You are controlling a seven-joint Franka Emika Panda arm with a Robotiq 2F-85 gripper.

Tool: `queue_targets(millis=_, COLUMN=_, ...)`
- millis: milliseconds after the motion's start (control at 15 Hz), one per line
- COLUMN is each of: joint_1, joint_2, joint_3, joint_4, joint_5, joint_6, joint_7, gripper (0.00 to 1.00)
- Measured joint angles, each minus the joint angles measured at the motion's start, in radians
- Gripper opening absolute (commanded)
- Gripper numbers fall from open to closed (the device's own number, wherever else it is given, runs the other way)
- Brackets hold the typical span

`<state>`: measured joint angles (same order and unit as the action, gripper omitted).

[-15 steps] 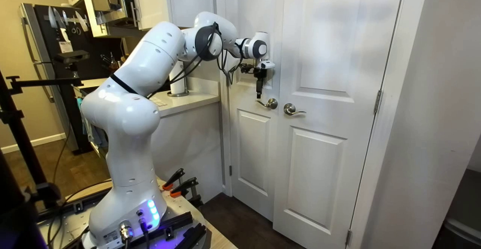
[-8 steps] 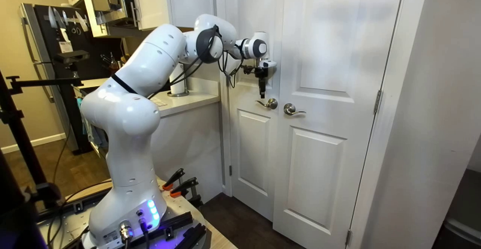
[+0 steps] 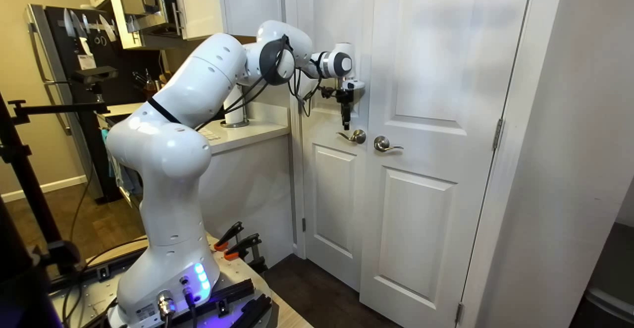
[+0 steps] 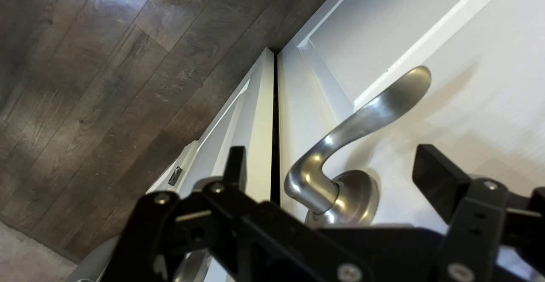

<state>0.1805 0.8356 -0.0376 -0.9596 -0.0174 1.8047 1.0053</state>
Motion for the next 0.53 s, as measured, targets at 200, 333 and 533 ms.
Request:
queue_targets(millis=200, joint_1=0.002, joint_2=0.001, joint_3=0.001, joint_4=-0.004, joint_5=0.003, joint_6=-0.002, joint_7=0.001, gripper=1.00)
queue_targets(millis=333, joint_1=0.003, joint_2=-0.005, joint_3=0.002, joint_4=-0.022, joint_5=0.017, joint_6=0.018, joint_7=0.013, gripper=1.00)
queue_targets(millis=533, joint_1=0.003, joint_2=-0.040, joint_3=0.002, joint_4=-0.095, joint_5=0.051, joint_6=0.083, joint_7=0.070, gripper=1.00)
